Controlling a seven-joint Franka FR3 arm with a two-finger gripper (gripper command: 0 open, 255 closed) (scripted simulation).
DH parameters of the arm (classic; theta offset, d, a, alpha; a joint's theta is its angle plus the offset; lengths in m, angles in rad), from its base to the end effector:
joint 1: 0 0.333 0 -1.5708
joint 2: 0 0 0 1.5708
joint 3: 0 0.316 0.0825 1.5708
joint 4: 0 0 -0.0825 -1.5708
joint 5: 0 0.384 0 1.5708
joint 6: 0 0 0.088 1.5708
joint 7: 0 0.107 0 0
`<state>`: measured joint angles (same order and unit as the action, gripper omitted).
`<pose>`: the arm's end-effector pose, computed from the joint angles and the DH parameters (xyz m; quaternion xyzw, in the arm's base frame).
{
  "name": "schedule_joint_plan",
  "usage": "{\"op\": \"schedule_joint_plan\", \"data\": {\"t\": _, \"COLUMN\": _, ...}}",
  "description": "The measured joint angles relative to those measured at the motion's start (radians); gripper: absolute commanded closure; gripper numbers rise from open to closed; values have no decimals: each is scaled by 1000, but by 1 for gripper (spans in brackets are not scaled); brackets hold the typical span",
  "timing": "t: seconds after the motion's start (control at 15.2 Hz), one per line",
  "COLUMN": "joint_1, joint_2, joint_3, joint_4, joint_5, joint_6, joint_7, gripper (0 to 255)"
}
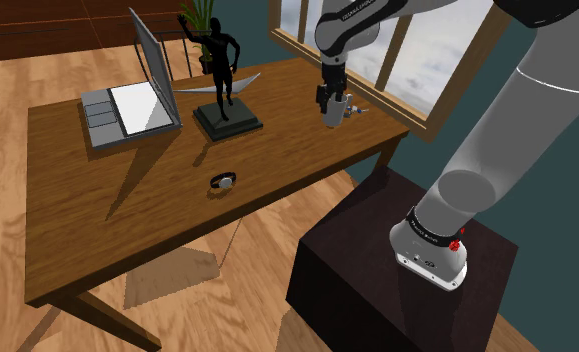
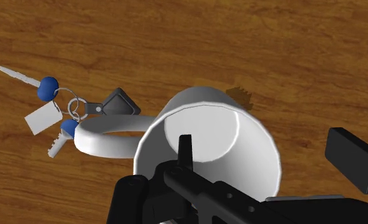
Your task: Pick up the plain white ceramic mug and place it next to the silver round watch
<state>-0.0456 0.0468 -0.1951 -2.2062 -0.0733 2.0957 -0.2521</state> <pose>0.5018 -0.1266 0.3478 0.9960 0.0262 -0.0843 0.0146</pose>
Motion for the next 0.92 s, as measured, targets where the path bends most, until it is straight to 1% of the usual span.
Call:
{"op": "schedule_joint_plan", "data": {"t": 0.26, "joint_1": 0, "joint_2": 0, "joint_3": 0, "joint_4": -2, "joint_5": 0, "joint_6": 3, "joint_7": 0, "gripper": 0}}
{"op": "schedule_joint_plan", "data": {"t": 0.33, "joint_1": 0, "joint_2": 0, "joint_3": 0, "joint_4": -2, "joint_5": 0, "joint_6": 3, "joint_7": 0, "gripper": 255}}
{"op": "schedule_joint_plan", "data": {"t": 0.92, "joint_1": 0, "joint_2": 0, "joint_3": 0, "joint_4": -2, "joint_5": 0, "joint_6": 3, "joint_7": 0, "gripper": 255}}
